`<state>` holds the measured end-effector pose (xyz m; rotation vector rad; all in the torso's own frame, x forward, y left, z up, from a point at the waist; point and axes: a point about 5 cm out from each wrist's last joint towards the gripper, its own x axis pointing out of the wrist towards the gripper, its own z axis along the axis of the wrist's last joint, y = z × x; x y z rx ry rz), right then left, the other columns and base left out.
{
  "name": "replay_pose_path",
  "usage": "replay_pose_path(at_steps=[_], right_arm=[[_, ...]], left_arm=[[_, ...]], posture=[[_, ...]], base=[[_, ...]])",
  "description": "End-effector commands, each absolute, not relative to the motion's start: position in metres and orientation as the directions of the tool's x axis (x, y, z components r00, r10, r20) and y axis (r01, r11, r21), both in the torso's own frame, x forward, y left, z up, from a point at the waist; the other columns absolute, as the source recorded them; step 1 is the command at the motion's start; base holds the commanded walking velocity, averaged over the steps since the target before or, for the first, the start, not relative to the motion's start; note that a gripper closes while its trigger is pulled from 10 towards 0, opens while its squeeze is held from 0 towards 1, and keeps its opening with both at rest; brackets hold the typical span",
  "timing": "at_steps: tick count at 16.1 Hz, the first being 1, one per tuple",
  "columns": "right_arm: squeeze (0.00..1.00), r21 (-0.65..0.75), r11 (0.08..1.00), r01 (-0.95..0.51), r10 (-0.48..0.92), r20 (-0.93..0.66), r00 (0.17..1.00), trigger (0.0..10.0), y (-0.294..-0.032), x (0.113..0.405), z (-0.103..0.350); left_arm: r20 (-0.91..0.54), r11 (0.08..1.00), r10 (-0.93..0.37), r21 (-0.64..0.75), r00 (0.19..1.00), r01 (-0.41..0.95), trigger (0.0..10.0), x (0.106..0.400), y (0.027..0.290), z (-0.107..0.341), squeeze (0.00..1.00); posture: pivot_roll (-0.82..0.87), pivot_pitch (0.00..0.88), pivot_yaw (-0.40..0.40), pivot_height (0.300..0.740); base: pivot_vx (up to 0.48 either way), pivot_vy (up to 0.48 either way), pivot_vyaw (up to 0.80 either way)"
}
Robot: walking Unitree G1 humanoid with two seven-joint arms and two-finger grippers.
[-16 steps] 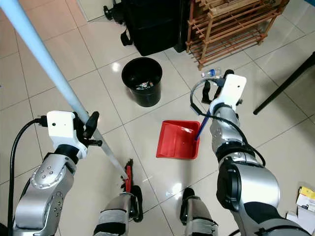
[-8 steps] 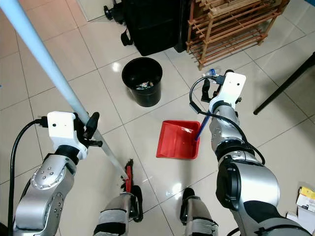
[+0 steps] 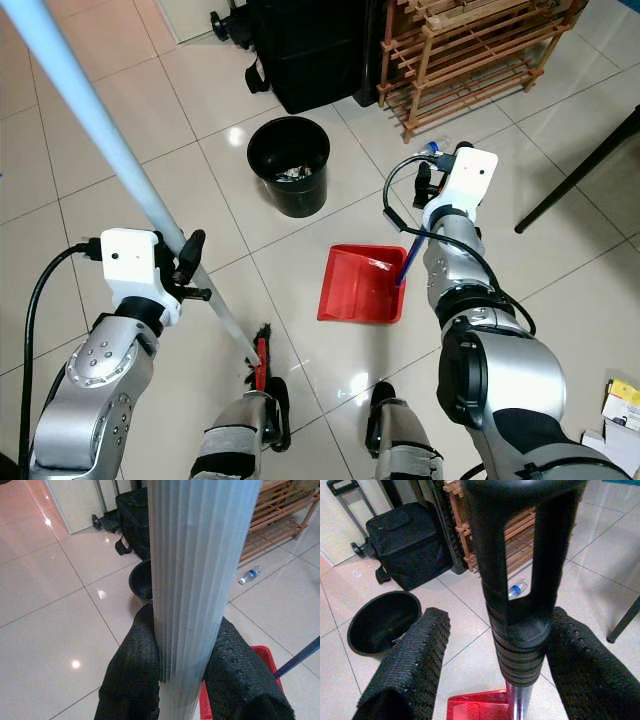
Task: Sweep floor
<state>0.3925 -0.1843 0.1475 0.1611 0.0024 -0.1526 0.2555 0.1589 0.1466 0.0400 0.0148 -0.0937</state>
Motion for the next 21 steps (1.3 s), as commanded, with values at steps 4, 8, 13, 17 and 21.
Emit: replay_pose_path(at_steps=[4,8,13,17,21], right_arm=[[0.00,0.176,0.972,0.153,-0.147,-0.046,0.988,0.0,-0.181,0.388,0.135],[0.00,0.174,0.975,0.141,-0.135,-0.049,0.990,0.0,-0.179,0.387,0.133],[0.00,0.179,0.976,0.127,-0.119,-0.055,0.991,0.0,-0.174,0.386,0.129],[0.00,0.186,0.977,0.105,-0.095,-0.060,0.994,0.0,-0.170,0.385,0.127],[0.00,0.182,0.979,0.086,-0.075,-0.066,0.995,0.0,-0.167,0.385,0.125]], left_arm=[[-0.007,0.995,-0.087,0.043,0.996,0.087,10.0,0.253,0.157,0.149,0.00],[-0.007,0.995,-0.084,0.043,0.996,0.084,10.0,0.253,0.157,0.148,0.00],[-0.007,0.996,-0.080,0.046,0.997,0.080,10.0,0.253,0.158,0.148,0.00],[-0.005,0.996,-0.079,0.047,0.997,0.080,10.0,0.255,0.158,0.149,0.00],[0.004,0.996,-0.068,0.049,0.998,0.068,10.0,0.257,0.160,0.149,0.00]], posture=[[0.20,0.349,0.081,0.740],[0.20,0.348,0.078,0.740],[0.20,0.345,0.077,0.740],[0.19,0.338,0.074,0.740],[0.20,0.318,0.064,0.740]], base=[[0.000,0.000,0.00],[0.000,0.000,0.00],[0.000,0.000,0.00],[0.000,0.000,0.00],[0.000,0.000,0.00]])
